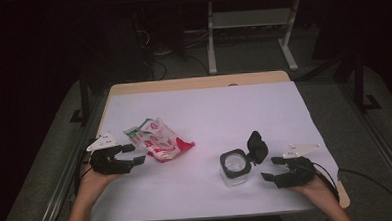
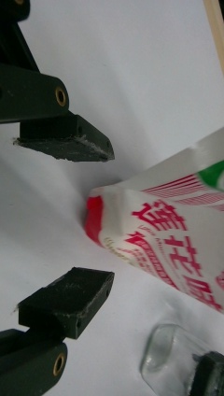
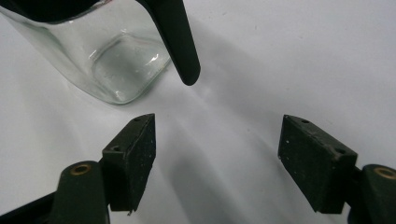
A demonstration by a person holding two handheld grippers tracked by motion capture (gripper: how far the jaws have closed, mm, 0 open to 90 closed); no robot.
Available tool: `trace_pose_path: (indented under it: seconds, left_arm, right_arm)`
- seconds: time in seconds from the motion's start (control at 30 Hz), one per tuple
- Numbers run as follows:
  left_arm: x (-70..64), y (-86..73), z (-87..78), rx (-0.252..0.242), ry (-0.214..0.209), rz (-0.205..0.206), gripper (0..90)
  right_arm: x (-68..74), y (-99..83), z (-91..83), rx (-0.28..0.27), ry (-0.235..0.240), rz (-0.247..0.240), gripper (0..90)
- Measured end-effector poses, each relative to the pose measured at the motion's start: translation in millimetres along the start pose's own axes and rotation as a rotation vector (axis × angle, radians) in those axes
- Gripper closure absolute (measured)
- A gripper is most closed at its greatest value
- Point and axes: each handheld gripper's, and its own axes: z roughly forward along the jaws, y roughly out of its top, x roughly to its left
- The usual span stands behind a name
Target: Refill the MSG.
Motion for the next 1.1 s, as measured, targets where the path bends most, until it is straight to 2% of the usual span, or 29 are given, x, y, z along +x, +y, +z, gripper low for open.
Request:
trace_pose_path:
  seconds: [0.07,0.13,0.2,0.43,0.57,0.83,0.93,1.1]
  left_arm:
    - [1.3,3.7,3.7,-0.011,-0.002,0.011,35.0]
    - [2.6,5.8,8.9,-0.043,-0.025,-0.004,35.0]
    - [3.4,8.0,14.3,-0.029,-0.016,0.01,35.0]
    - [3.2,17.5,29.5,-0.035,-0.034,0.046,37.1]
    - [3.1,14.4,38.1,0.001,-0.036,0.06,42.2]
    - [2.4,13.4,40.2,-0.008,-0.041,0.059,53.2]
    - [4.3,13.9,38.7,-0.028,-0.053,0.047,58.5]
    - [2.3,15.1,36.1,-0.062,-0.04,0.052,62.9]
  right_arm:
    - [-0.4,-0.3,-0.6,-0.003,0.0,-0.002,27.4]
    - [-0.7,0.0,-1.1,-0.007,-0.001,-0.002,27.3]
    - [-0.7,0.3,-0.7,-0.008,-0.001,0.002,27.4]
    - [-1.1,-1.0,-1.2,-0.004,-0.001,0.0,27.4]
    - [-2.4,-1.2,-1.5,-0.008,-0.004,-0.004,27.4]
    - [-1.1,-1.2,-1.4,-0.003,-0.003,-0.004,27.4]
    - [-1.2,-1.2,-0.8,-0.001,-0.003,-0.005,27.4]
    - [-1.0,-1.3,-0.1,0.0,-0.004,-0.008,27.4]
